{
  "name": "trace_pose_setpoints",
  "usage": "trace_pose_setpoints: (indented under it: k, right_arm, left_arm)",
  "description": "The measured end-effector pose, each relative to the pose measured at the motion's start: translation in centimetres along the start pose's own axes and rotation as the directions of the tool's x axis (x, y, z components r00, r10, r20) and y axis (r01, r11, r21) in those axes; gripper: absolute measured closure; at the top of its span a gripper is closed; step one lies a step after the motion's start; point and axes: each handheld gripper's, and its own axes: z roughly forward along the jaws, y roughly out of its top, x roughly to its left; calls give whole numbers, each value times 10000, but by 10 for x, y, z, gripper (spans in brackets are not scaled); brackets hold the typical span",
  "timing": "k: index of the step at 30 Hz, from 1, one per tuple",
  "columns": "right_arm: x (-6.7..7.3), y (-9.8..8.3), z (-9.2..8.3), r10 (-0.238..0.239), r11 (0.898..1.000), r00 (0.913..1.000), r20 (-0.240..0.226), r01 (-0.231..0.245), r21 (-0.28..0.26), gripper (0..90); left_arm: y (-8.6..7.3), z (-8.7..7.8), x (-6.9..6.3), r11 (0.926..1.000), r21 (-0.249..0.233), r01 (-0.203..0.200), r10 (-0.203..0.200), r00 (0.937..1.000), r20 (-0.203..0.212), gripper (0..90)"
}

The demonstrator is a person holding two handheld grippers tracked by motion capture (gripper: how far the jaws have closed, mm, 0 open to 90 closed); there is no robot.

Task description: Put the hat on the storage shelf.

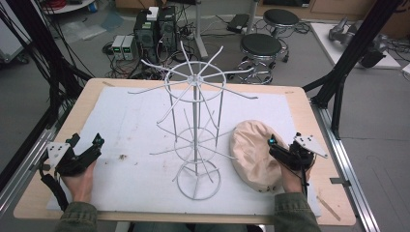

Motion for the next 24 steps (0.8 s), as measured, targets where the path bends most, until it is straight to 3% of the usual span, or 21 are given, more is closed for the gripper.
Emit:
trace_pose_setpoints:
  k: [9, 15, 24]
  right_arm:
    - [-3, 4, 6, -2, 9999, 10000, 10, 2, 173, 109]
    - [-4, 8, 14, -306, 9988, 9994, 189, 299, 392, 109]
    - [-5, 18, 31, -669, 9925, 9977, -143, 680, 1015, 108]
  left_arm:
    - [0, 0, 3, 10000, -16, 27, -27, 9999, -109, 235]
    - [1, -1, 4, 10000, -15, 10, -10, 9999, -170, 235]
    - [1, -2, 3, 10000, -18, -17, 17, 9999, -149, 235]
